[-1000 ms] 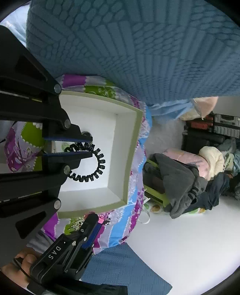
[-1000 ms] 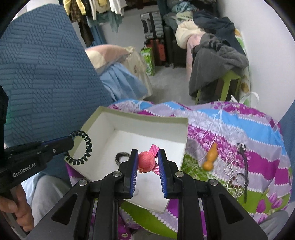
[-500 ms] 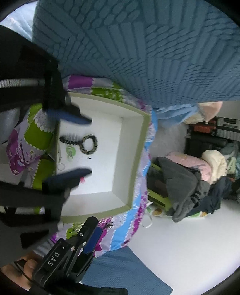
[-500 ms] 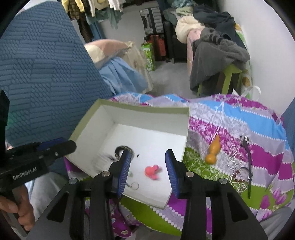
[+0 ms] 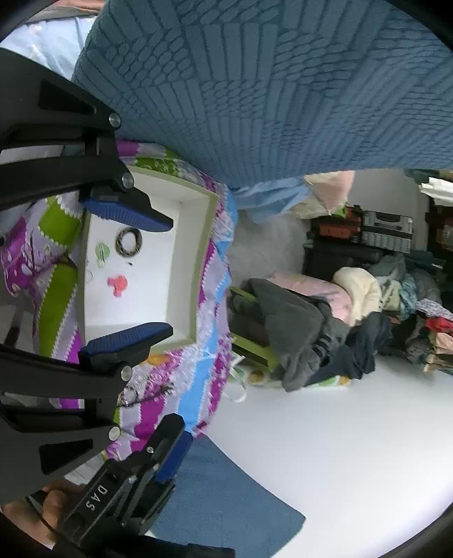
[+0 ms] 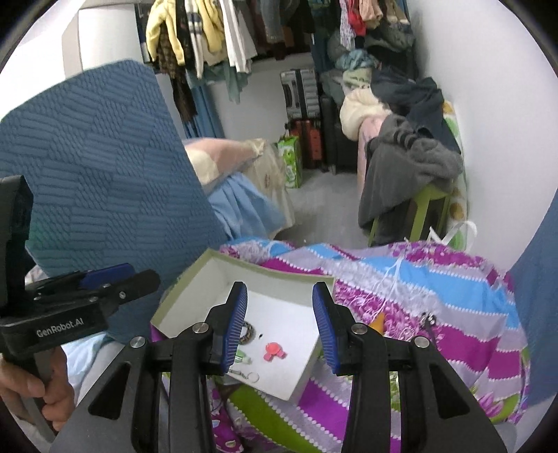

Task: Organize jewelry
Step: 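Lift both open tools out of the box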

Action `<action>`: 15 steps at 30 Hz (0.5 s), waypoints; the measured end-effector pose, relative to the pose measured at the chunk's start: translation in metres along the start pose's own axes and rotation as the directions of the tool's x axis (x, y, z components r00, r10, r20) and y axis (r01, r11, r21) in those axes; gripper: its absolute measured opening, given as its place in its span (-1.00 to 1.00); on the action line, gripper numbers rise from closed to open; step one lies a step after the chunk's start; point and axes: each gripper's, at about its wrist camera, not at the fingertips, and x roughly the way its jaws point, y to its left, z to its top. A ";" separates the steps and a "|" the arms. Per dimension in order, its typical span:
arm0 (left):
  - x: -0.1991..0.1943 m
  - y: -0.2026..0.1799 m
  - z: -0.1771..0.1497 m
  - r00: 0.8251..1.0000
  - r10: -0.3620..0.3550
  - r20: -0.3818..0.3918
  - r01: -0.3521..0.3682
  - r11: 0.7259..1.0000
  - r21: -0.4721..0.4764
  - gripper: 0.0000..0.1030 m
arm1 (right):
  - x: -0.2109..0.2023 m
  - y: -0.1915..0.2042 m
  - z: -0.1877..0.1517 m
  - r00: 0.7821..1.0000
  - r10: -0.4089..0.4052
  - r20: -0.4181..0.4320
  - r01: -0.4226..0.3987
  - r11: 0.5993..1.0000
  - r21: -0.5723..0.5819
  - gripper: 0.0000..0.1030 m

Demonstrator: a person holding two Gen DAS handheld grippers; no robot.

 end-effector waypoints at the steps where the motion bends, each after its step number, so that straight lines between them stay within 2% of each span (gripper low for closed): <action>1: -0.003 -0.003 0.002 1.000 -0.001 0.012 0.001 1.000 0.001 0.06 | -0.004 -0.002 0.001 1.000 -0.003 0.007 0.003 1.000 -0.004 -0.29; 10: -0.016 -0.030 0.006 0.998 -0.020 0.066 0.020 1.000 0.009 0.06 | -0.036 -0.025 0.002 0.998 -0.037 0.055 0.038 0.999 -0.010 -0.29; 15: -0.018 -0.049 0.004 0.995 -0.054 0.082 0.053 0.998 0.019 0.06 | -0.049 -0.039 -0.002 0.995 -0.066 0.073 0.066 0.998 -0.006 -0.29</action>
